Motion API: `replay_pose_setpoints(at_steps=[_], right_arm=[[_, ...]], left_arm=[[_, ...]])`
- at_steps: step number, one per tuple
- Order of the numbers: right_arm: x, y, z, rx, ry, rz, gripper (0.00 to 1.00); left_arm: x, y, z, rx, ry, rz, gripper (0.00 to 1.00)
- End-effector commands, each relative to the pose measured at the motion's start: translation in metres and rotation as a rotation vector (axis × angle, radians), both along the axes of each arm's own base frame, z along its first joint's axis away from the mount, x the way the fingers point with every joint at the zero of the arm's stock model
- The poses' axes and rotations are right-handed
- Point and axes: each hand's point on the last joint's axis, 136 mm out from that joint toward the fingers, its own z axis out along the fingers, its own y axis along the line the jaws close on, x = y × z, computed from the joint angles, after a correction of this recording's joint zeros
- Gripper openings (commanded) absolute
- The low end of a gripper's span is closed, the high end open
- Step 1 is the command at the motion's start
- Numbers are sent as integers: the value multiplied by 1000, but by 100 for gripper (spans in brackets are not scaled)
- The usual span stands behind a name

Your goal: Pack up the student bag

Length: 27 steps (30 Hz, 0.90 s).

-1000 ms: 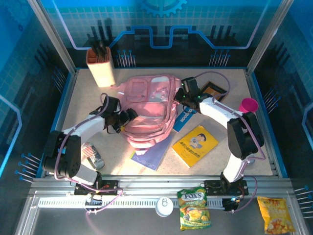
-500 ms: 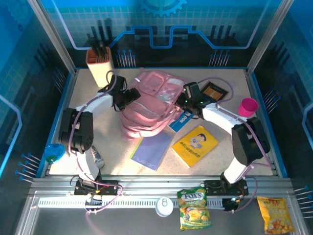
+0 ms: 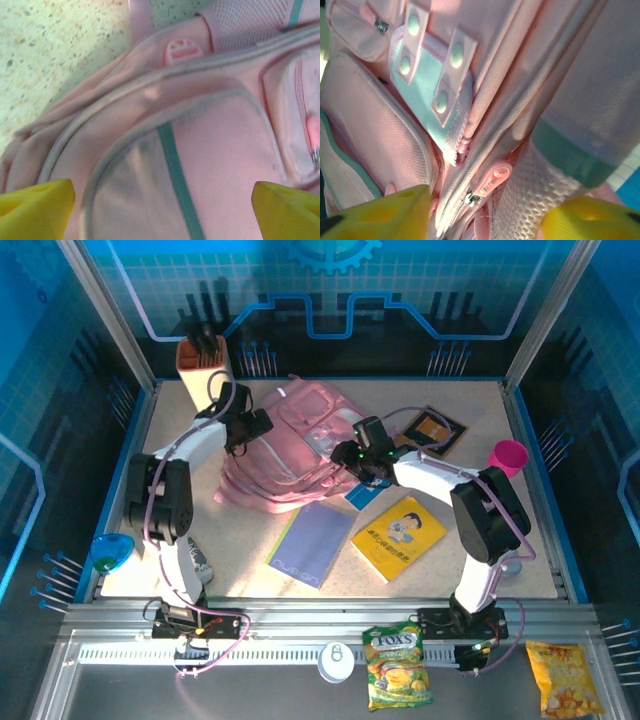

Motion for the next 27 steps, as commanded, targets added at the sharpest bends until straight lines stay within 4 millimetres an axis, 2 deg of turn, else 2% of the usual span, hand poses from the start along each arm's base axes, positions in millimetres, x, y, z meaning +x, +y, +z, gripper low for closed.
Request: replay_pose_setpoints(at_steps=[1,5,9,16,18,19,23,27], right_arm=[[-1,-29,17,-12,-22,-33,68],[-2,-40,11,42,16,-24,73],[5,-38,6,95,36,-12,67],[11,-29,-10,119,92,6,57],[9,-28,-17,106,124,6,54],[7,-29,-22,93,149,1,53],[6,-25,-26,93,152,13,52],[10,-19,-27,118,129,37,38]], left_arm=[[-33,-10,23,-30,5,-79,92],[-64,-30,26,-72,29,-139,93],[-92,-55,28,-115,62,-173,93],[-132,-99,11,-248,115,-204,90],[-131,-113,5,-315,105,-253,87],[-129,-112,0,-309,112,-250,87],[-111,-104,-10,-233,114,-245,86],[-88,-95,-18,-197,97,-228,85]])
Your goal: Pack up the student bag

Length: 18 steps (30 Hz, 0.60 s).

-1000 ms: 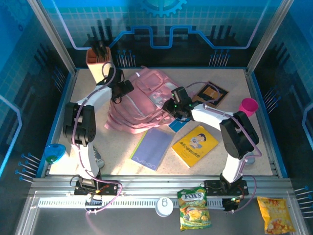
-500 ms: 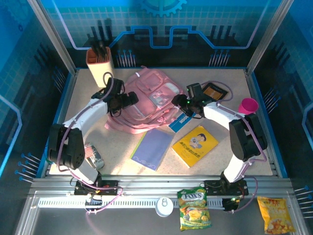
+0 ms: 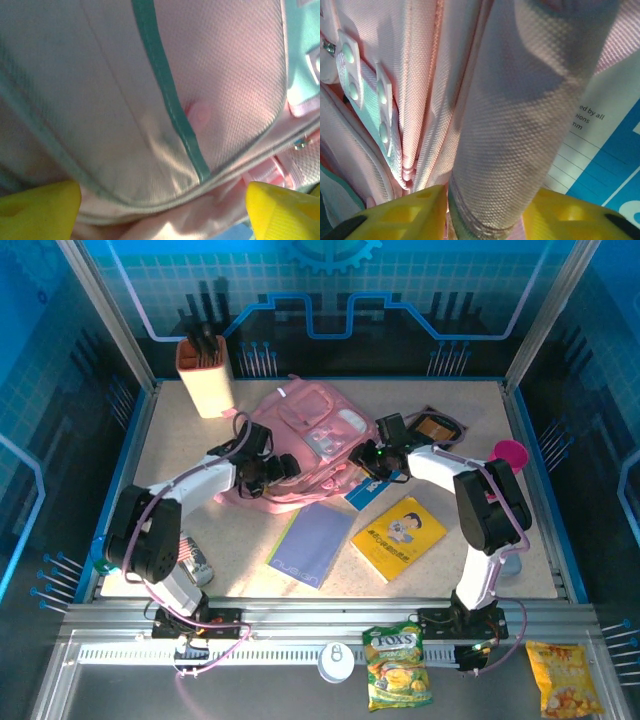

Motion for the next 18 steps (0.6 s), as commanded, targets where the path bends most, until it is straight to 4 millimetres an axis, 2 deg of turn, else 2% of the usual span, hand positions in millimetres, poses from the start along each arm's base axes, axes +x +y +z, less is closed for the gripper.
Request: replay_pose_setpoints(at_steps=[1,5,9,11,14,18], right_arm=[[4,16,0,41,-20,49,32],[7,28,6,81,-55,82,12],[11,44,21,116,-109,115,7],[13,50,28,118,-123,127,6],[17,53,38,131,-143,119,6],[19,57,48,151,-152,109,7]], left_arm=[[31,11,3,26,-60,23,85],[55,25,-1,47,-84,37,86],[77,42,1,104,-105,45,89],[82,51,5,146,-107,61,90],[76,60,20,204,-106,73,91],[48,55,47,266,-131,47,92]])
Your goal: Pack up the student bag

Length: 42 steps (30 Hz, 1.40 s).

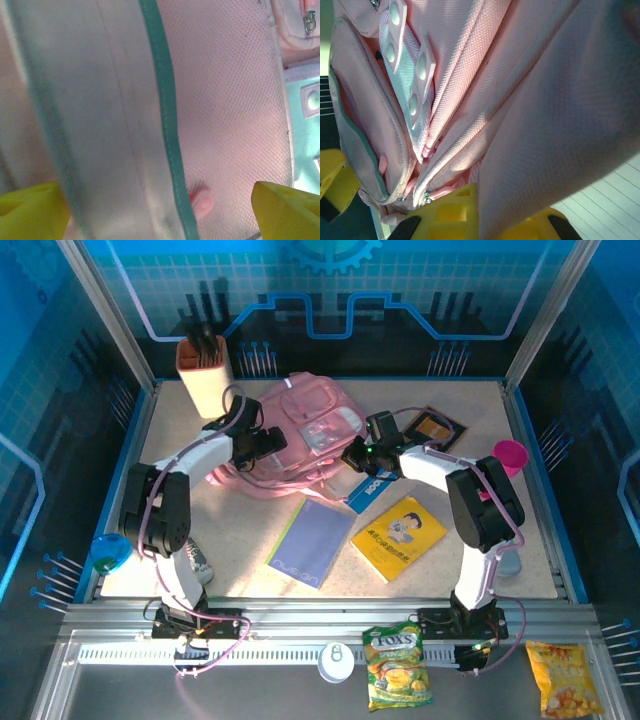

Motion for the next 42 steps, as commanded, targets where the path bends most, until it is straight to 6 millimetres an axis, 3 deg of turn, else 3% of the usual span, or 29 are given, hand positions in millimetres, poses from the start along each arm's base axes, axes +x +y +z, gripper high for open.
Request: replay_pose_setpoints(at_steps=[1,8,14,18,22,27,34,42], right_arm=[[10,21,35,81,-72,34,7],[10,32,58,158,-101,56,6],[5,35,76,173,-75,73,5],[2,38,85,186,-62,84,5],[2,42,93,215,-60,92,5],[1,44,98,234,-68,98,5],[1,47,105,259,-73,105,5],[0,46,107,259,-77,111,4]], left_arm=[[-31,-2,35,105,-30,-41,92],[-93,-58,46,105,-43,-133,80],[-111,-104,44,145,-108,-206,71],[-110,-119,37,279,-151,-222,61],[-103,-133,28,293,-151,-223,53],[-86,-135,22,334,-163,-161,40],[-66,-142,11,397,-172,-142,35],[-61,-130,13,456,-194,-87,33]])
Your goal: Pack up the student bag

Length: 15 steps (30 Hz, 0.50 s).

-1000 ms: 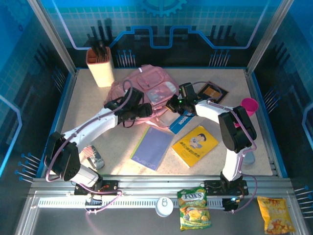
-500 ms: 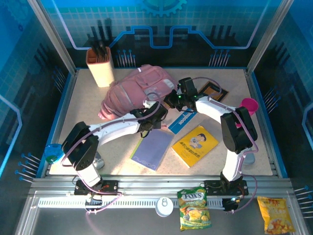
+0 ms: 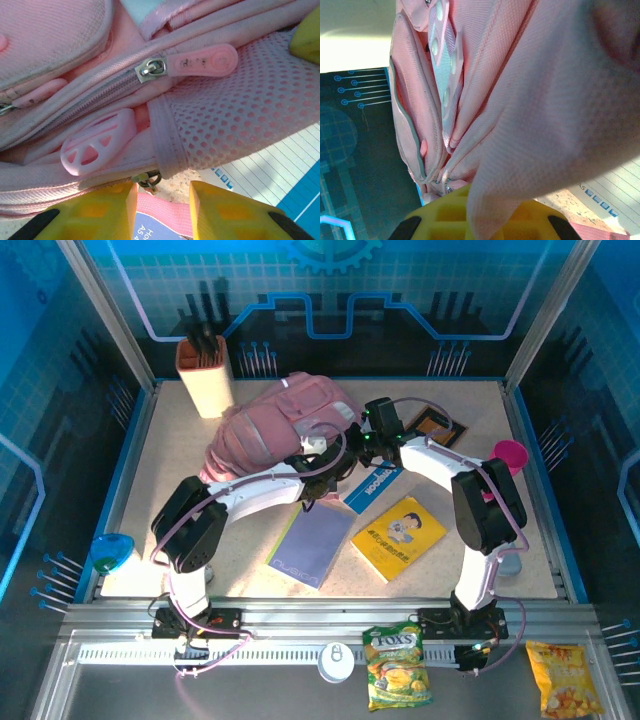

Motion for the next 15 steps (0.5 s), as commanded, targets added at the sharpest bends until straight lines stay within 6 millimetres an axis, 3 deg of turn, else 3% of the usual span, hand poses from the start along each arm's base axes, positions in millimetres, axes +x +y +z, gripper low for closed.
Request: replay_pose_setpoints(at_steps=[1,8,15], right_arm=[[-3,22,59,112,-109,76,4],[-3,20,62,107,-117,77,0],[-3,19,61,96,-113,76,0]], left_arm=[[8,8,7,25,-43,54,32],[18,20,3,-23,-42,136,27],[22,17,1,-33,-51,114,22]])
